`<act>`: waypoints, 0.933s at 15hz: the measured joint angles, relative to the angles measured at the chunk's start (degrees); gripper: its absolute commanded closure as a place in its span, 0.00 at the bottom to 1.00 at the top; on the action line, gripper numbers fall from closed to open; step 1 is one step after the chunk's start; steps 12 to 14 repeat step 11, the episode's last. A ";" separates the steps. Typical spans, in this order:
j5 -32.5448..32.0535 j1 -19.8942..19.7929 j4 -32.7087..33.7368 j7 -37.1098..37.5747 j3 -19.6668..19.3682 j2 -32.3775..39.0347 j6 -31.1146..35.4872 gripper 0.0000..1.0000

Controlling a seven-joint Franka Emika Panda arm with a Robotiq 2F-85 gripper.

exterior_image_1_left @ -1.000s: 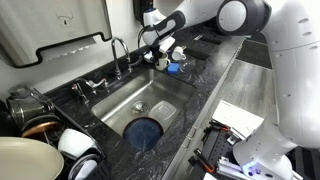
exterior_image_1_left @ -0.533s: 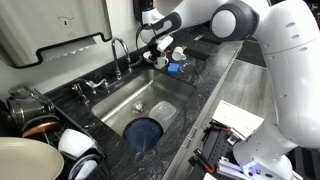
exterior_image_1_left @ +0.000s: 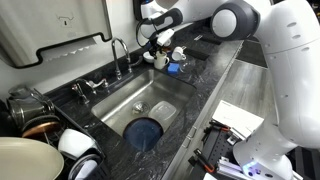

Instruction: Put the mug on the counter

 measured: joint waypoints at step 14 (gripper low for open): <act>2.89 -1.37 -3.58 -11.16 1.05 -10.72 -14.57 0.00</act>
